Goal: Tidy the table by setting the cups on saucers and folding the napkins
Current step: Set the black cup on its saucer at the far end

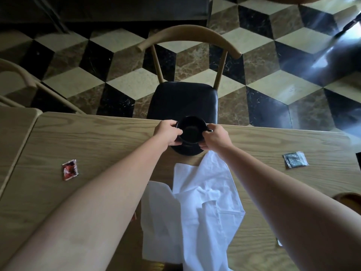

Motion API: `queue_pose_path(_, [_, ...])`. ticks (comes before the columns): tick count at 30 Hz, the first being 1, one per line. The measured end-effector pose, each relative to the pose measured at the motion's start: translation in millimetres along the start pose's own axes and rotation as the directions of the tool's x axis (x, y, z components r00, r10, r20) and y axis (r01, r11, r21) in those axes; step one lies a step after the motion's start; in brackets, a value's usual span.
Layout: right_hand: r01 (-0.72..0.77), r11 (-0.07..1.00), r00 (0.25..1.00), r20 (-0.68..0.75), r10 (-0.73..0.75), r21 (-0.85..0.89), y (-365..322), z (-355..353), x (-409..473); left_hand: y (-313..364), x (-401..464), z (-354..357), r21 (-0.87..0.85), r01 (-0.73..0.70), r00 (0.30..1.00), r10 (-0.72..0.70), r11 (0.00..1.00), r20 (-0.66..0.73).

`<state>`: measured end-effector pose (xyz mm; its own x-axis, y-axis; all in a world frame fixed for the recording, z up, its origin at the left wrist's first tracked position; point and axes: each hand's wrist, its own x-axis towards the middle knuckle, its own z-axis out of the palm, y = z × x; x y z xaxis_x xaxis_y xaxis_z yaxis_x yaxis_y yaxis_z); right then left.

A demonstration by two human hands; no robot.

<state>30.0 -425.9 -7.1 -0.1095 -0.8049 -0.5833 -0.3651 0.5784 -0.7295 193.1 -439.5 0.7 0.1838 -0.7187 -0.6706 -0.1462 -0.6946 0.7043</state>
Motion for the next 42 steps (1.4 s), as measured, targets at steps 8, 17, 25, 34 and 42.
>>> queue_pose_path(8, [-0.005, 1.000, 1.000, 0.011, 0.005, 0.000, 2, 5, 4, -4, 5, -4, -0.009, 0.019, 1.000, -0.019, 1.000, 0.000])
queue_pose_path(17, [-0.016, 0.999, 0.999, 0.032, 0.015, 0.042, 5, 6, 1, -6, 9, -2, 0.027, 0.027, 0.999, -0.026, 0.999, -0.033])
queue_pose_path(25, [-0.042, 0.995, 0.999, 0.029, 0.040, 0.086, 10, 11, 1, -11, 9, 0, 0.024, 0.006, 0.999, -0.005, 1.000, -0.038])
queue_pose_path(34, [0.017, 1.000, 0.996, -0.087, -0.016, 0.007, 35, -17, -69, -17, -61, -23, 0.278, -0.149, 0.961, 0.205, 0.949, -0.186])
queue_pose_path(42, [-0.092, 0.996, 0.992, -0.082, 0.093, 0.018, 120, -24, -193, -136, -214, -11, -0.029, -0.070, 0.994, 0.072, 0.997, 0.084])
